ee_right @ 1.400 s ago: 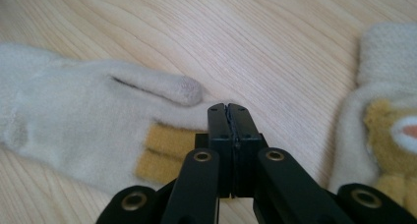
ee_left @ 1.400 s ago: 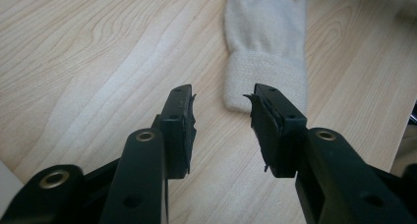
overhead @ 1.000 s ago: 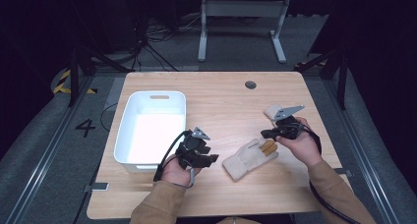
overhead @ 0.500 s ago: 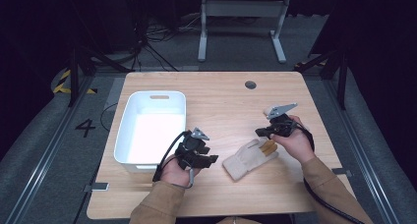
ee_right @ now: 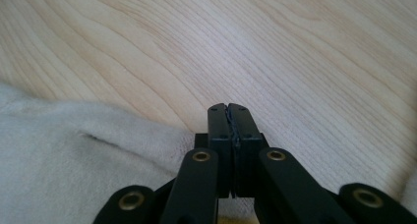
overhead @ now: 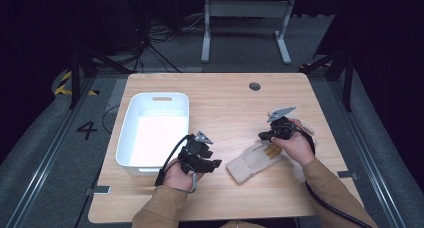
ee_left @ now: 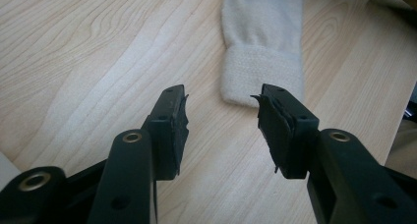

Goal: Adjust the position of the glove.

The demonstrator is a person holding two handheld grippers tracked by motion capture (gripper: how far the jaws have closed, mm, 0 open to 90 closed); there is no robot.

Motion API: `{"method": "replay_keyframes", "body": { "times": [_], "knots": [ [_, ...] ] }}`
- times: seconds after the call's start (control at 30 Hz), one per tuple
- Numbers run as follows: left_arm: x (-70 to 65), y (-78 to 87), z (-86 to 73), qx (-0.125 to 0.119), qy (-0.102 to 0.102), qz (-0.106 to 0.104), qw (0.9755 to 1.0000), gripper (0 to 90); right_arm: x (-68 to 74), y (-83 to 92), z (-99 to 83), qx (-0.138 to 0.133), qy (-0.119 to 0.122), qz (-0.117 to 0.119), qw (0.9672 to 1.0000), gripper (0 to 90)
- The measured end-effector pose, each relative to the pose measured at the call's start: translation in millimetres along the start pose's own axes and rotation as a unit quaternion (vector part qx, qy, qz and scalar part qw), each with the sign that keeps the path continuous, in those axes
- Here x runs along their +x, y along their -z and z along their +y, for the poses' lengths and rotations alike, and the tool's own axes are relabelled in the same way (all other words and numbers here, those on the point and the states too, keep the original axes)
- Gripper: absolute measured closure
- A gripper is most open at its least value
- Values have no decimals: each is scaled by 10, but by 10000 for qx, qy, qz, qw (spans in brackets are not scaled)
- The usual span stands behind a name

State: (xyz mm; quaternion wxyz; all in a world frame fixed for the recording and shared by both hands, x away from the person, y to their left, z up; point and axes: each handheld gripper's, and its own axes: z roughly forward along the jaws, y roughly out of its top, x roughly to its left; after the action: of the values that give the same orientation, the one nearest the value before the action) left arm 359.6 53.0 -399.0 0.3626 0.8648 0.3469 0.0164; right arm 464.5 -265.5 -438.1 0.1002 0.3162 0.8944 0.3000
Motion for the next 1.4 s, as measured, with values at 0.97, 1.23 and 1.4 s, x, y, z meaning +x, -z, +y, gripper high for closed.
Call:
{"method": "replay_keyframes", "body": {
  "times": [0.97,1.23,1.4],
  "knots": [
    [-61,-154,194,118,-280,-222,9993,513,121,177,-247,534,-116,-46,9985,900],
    [-66,-164,247,80,-319,-268,9991,513,205,240,-303,687,-94,28,9976,900],
    [-67,-171,273,79,-336,-289,9990,513,226,263,-333,747,-107,93,9971,900]
  ]
}}
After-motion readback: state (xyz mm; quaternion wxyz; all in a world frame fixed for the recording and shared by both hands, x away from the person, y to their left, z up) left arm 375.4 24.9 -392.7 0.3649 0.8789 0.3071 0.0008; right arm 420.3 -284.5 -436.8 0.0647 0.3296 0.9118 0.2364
